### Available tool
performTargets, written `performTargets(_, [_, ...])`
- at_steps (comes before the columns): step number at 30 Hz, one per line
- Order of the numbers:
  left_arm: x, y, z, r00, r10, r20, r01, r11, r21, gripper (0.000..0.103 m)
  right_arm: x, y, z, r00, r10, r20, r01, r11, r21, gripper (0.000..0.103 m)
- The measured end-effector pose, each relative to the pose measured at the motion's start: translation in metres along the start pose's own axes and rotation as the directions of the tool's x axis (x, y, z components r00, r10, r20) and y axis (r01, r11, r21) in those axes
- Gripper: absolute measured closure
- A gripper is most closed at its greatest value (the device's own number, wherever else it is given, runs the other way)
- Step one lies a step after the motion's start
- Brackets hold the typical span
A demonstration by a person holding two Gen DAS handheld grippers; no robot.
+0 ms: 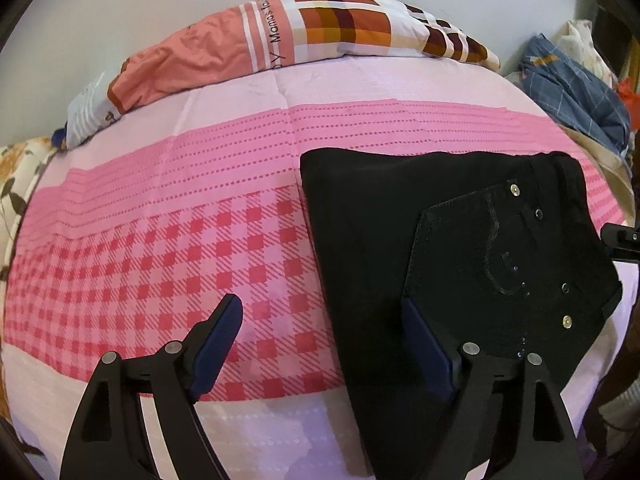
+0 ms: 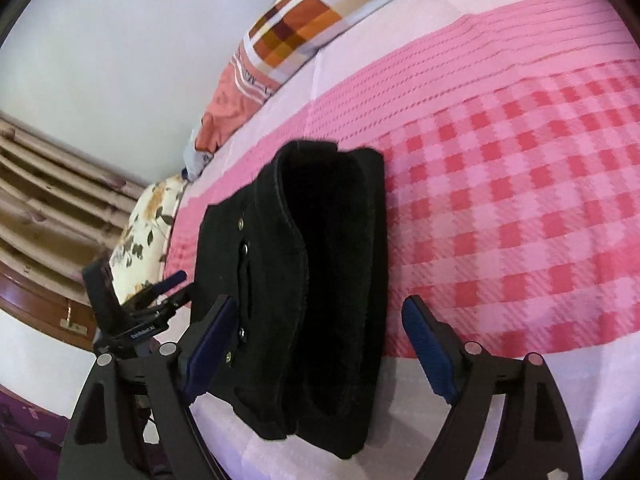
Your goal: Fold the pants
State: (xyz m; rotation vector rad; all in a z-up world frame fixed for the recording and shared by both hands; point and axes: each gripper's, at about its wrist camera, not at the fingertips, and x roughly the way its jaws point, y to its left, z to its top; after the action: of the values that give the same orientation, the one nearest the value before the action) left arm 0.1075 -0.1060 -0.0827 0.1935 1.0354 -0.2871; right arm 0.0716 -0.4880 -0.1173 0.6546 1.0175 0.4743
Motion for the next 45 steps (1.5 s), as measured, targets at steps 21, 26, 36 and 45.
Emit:
performTargets(21, [0.004, 0.0, 0.0, 1.0, 0.008, 0.002, -0.008, 1.0, 0.027, 0.012, 0.017, 0.006, -0.002, 1.0, -0.005, -0.01, 0.005, 1.0, 0.0, 0.018])
performTargets(26, [0.003, -0.001, 0.0, 1.0, 0.007, 0.001, -0.008, 1.0, 0.026, 0.01, 0.018, 0.005, -0.003, 1.0, 0.005, 0.006, -0.005, 1.0, 0.006, 0.01])
performTargets(36, [0.013, 0.024, -0.005, 0.992, -0.129, -0.013, 0.129, 0.99, -0.052, 0.009, 0.016, 0.006, -0.011, 0.997, 0.052, 0.051, -0.052, 0.999, -0.002, 0.001])
performTargets(45, [0.021, 0.036, -0.005, 0.968, -0.246, -0.051, 0.241, 0.966, -0.095, 0.008, 0.014, 0.003, -0.012, 0.997, 0.07, 0.045, -0.07, 0.998, 0.0, 0.001])
